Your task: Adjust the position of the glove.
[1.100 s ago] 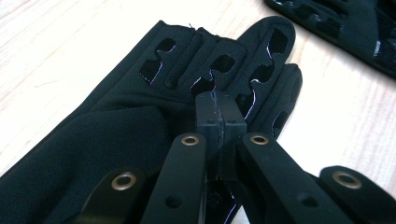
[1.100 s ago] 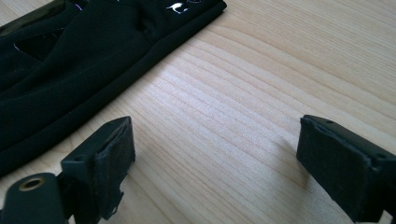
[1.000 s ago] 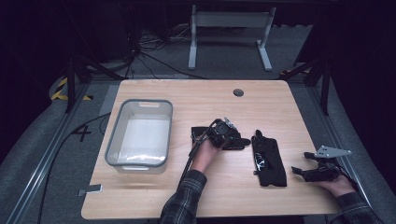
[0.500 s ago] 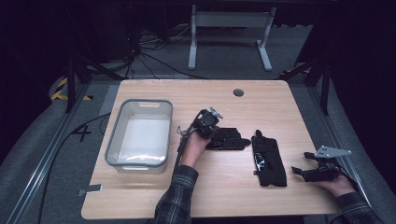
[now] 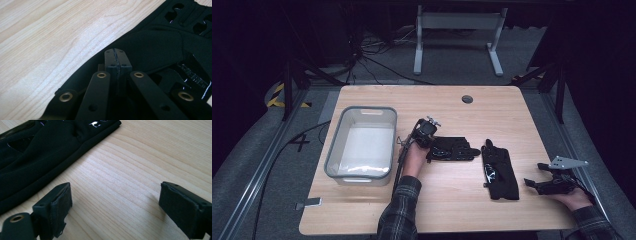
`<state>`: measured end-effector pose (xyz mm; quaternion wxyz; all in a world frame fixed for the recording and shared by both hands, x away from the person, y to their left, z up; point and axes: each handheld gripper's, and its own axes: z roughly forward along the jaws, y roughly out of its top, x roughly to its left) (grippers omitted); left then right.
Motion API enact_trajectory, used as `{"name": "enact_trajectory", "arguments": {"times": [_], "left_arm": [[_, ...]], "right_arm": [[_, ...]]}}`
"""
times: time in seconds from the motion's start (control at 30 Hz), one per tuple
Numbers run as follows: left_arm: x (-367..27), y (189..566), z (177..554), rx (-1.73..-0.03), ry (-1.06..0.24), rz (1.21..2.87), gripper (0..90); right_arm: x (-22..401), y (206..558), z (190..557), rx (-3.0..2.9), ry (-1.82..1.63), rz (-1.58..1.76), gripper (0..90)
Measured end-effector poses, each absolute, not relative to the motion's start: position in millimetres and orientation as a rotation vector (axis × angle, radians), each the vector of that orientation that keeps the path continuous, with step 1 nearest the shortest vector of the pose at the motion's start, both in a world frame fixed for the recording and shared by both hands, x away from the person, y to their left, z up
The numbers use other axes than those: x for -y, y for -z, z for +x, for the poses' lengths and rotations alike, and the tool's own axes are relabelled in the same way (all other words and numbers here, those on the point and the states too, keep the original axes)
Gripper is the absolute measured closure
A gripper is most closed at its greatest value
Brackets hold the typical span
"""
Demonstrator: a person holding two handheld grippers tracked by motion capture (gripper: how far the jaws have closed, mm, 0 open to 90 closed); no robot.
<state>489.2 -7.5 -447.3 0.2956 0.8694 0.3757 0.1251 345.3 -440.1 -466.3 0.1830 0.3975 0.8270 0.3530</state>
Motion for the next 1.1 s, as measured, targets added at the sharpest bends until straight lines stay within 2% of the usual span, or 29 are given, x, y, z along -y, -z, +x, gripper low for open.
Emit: {"name": "enact_trajectory", "arguments": {"times": [0.5, 1.1], "left_arm": [[10, 445, 449, -1.032, -0.305, 2.372, 90.0], [11, 449, 385, -0.846, -0.125, 2.369, 90.0]], "right_arm": [[440, 466, 345, -2.334, -0.995, 1.121, 11.6], [440, 466, 345, -2.334, -0.995, 1.12, 11.5]]}}
